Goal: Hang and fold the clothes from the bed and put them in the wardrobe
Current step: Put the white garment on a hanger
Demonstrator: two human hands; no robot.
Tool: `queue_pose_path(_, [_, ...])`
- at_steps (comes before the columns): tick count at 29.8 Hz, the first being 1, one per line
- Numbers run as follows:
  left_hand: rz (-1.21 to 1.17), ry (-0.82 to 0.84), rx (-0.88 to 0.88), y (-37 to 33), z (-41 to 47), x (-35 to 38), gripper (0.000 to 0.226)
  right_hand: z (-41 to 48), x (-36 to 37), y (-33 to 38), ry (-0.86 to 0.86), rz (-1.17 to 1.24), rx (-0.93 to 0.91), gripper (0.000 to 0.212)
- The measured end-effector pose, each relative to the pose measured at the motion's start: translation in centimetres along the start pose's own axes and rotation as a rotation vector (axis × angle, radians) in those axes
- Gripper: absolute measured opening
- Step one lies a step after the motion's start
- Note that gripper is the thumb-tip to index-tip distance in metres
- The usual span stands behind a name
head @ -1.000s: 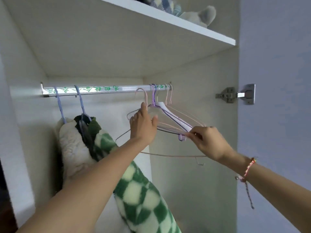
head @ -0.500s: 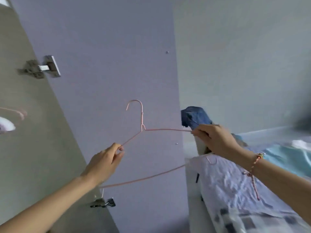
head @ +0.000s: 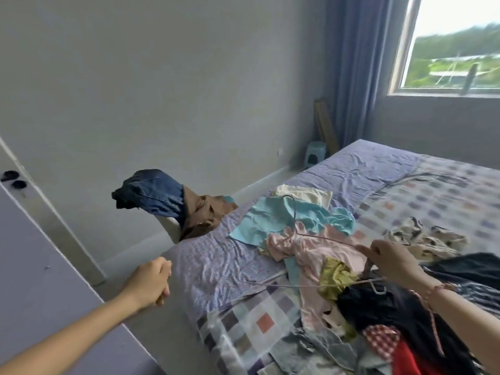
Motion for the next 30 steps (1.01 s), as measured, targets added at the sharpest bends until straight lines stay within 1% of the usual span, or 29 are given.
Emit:
queue_pose_path(1, [0.012,0.024,0.016,-1.2,-0.1,0.5,0.03,0.0,-0.1,-1.2,-0.006,0.011,0.006,0.047])
queue_pose_path(2, [0.031,0.083,0.084,-4.8,0.9,2.9,0.031,-0.2,-1.5,-4.3,-0.025,-0.007,0.064,0.042])
queue_pose_path(4, [0.162,0.206,0.222,-10.7,2.1,7.7,0.03,-0.8,-3.2,-9.5,-0.042,-0.109,0.161,0.032])
queue_pose_path(5, [0.26,0.249,0.266,-11.9,2.0,8.5,0.029,-0.6,-3.2,-10.1,-0.055,-0.146,0.16,0.03])
queue_pose_path(7, [0.516,0.365,0.421,-17.2,1.9,13.2,0.027,-1.7,-5.1,-15.1,-0.141,-0.124,0.251,0.021])
queue_pose_path(9, [0.686,0.447,0.533,-21.6,1.4,16.8,0.022,-2.6,-7.3,-19.2,-0.281,0.05,0.349,0.021])
queue_pose_path(10, [0.723,0.476,0.59,-24.0,1.2,18.8,0.021,-3.4,-8.7,-21.5,-0.36,0.148,0.413,0.023])
queue_pose_path(11, [0.742,0.483,0.62,-25.1,1.0,19.1,0.022,-3.6,-9.2,-22.4,-0.413,0.225,0.44,0.027])
queue_pose_path(13, [0.754,0.495,0.689,-29.0,1.1,21.8,0.021,-4.3,-10.8,-25.5,-0.494,0.342,0.527,0.033])
queue_pose_path(14, [0.76,0.5,0.736,-31.1,1.2,23.2,0.02,-4.6,-11.4,-27.2,-0.516,0.374,0.566,0.034])
queue_pose_path(17, [0.761,0.509,0.823,-35.4,1.6,25.4,0.021,-4.9,-11.4,-29.2,-0.524,0.466,0.588,0.03])
queue_pose_path(21, [0.765,0.544,0.871,-38.4,4.0,28.3,0.024,-4.1,-10.7,-29.8,-0.549,0.621,0.614,0.028])
queue_pose_path(24, [0.817,0.569,0.902,-39.1,7.1,30.4,0.025,-1.4,-7.8,-30.3,-0.537,0.898,0.678,0.025])
queue_pose_path(26, [0.829,0.573,0.913,-39.1,8.4,30.9,0.022,0.6,-6.4,-29.8,-0.502,0.999,0.684,0.024])
queue_pose_path(28, [0.825,0.558,0.936,-38.7,10.6,31.2,0.019,3.2,-5.2,-30.5,-0.524,0.943,0.698,0.025])
queue_pose_path(29, [0.816,0.545,0.935,-38.5,11.0,31.0,0.02,3.5,-5.2,-31.3,-0.535,0.838,0.706,0.032])
queue_pose_path(30, [0.811,0.544,0.925,-37.9,12.3,31.1,0.022,4.2,-4.5,-31.7,-0.511,0.686,0.742,0.043])
Point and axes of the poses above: each hand's wrist, its own z-axis towards the middle knuckle, its own x-axis out of the palm, y = z × x, the point moved 10 cm from there along z, towards the middle knuckle, and after that the axes turned 10 degrees about z, right-handed, at the moved point
